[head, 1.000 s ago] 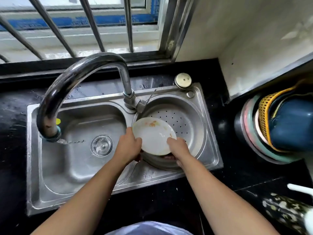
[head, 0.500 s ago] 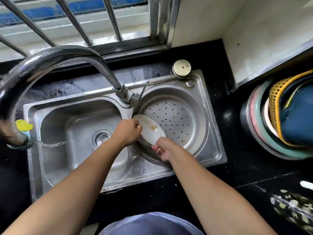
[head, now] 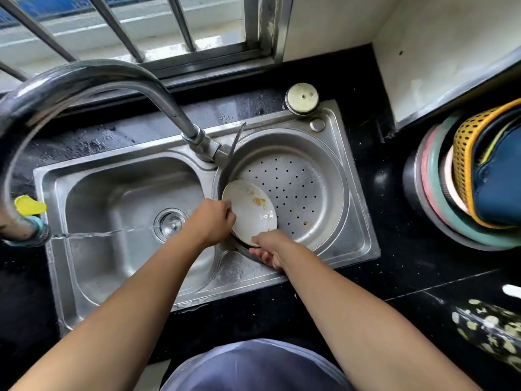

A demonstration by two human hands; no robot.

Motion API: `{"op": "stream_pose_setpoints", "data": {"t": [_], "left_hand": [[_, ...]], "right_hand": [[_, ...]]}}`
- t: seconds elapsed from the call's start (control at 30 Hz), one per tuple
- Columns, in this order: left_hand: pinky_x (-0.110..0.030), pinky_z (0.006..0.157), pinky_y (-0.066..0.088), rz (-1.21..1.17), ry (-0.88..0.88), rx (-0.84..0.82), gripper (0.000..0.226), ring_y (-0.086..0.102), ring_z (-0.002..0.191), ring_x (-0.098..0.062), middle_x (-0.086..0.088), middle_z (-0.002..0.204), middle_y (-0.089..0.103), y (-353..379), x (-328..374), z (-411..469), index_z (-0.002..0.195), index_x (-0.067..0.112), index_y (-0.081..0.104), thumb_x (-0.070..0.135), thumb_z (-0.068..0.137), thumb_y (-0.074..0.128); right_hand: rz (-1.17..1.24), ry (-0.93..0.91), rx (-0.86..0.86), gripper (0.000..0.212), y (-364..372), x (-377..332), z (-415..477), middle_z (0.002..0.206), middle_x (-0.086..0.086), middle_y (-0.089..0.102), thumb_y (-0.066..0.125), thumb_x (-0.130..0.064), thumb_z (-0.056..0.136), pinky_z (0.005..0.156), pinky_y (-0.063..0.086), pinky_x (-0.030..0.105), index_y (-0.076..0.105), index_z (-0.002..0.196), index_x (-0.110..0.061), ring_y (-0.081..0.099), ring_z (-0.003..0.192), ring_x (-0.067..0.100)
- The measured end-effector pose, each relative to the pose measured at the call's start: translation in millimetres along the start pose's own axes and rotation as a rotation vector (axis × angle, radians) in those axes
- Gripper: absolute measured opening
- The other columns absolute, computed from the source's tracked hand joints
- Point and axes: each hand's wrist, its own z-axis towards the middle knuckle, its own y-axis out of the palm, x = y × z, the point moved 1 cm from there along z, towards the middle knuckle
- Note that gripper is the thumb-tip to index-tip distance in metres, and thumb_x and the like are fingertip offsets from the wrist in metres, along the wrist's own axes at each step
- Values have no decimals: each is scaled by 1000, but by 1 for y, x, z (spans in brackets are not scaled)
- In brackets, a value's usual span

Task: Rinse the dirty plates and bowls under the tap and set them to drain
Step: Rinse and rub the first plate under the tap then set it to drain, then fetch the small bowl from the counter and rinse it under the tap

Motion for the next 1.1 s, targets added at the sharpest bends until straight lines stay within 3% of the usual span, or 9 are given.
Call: {"op": "stream_pose_setpoints", "data": {"t": [0.17, 0.23, 0.47, 0.63, 0.73, 0.8, 0.9, 1.0, 1.1], "left_hand": [[-35, 64, 42, -72, -10, 9, 18, 64, 82, -41, -21, 87, 72, 6, -2, -9, 92, 7, 66, 18, 97, 53], [-34, 65, 41, -83, -14, 25, 19, 64, 83, -40, -20, 88, 73, 7, -1, -9, 94, 6, 68, 17, 97, 52], [-43, 76, 57, -123, -38, 16, 21, 66, 87, -38, -15, 90, 75, 7, -6, -15, 98, 15, 71, 23, 96, 52], [-44, 77, 57, -204, -33, 63, 26, 67, 86, -34, -7, 80, 74, 9, -7, -26, 116, 22, 68, 24, 97, 52], [-41, 68, 53, -307, -67, 202, 37, 63, 74, -30, 5, 62, 63, 11, -10, -43, 131, 27, 56, 22, 94, 54], [-38, 63, 49, -390, -110, 283, 40, 61, 66, -20, 3, 59, 61, 16, -19, -59, 131, 28, 54, 19, 93, 56], [-35, 60, 43, -541, -209, 305, 40, 58, 63, -9, -1, 60, 60, 33, -40, -96, 127, 28, 57, 10, 91, 57], [-34, 63, 47, -647, -374, 253, 38, 60, 61, -9, -4, 65, 65, 58, -65, -148, 122, 34, 59, 10, 92, 55], [-21, 56, 44, -727, -585, 314, 30, 59, 56, -5, 0, 65, 67, 83, -95, -212, 107, 37, 65, 13, 93, 55]], "right_hand": [[-14, -57, 62, 7, 1, 4, 9, 63, 7, 62, 55, -12, 101, 29, 25, 11, 56, 99, -5, 40, 23, 4], [-11, -66, 70, 6, 1, 5, 9, 63, 6, 61, 54, -11, 100, 29, 24, 12, 57, 100, -5, 39, 25, 5], [15, -85, 115, 24, 5, 5, 2, 62, 5, 61, 41, -8, 94, 32, 23, 14, 57, 111, -6, 39, 32, 7], [124, -117, 128, 24, 2, 11, -20, 70, 13, 64, 38, -20, 97, 32, 23, 14, 52, 112, -7, 39, 38, 11], [5, -203, 215, 33, 7, 29, -38, 68, 13, 68, 42, -31, 94, 35, 30, 15, 55, 108, -4, 43, 32, 13], [-88, -298, 215, 32, 15, 42, -50, 67, 13, 68, 44, -30, 93, 34, 34, 17, 57, 107, -4, 46, 28, 13], [-389, -404, 86, 32, 33, 55, -63, 67, 12, 72, 41, -27, 93, 38, 37, 19, 63, 89, -4, 52, 31, 16], [-648, -453, -50, 35, 59, 60, -66, 70, 7, 77, 41, -30, 92, 40, 36, 19, 66, 95, -6, 56, 38, 17], [-804, -457, -202, 30, 99, 64, -69, 70, 7, 78, 45, -28, 87, 36, 35, 16, 68, 93, -10, 60, 40, 18]]}}
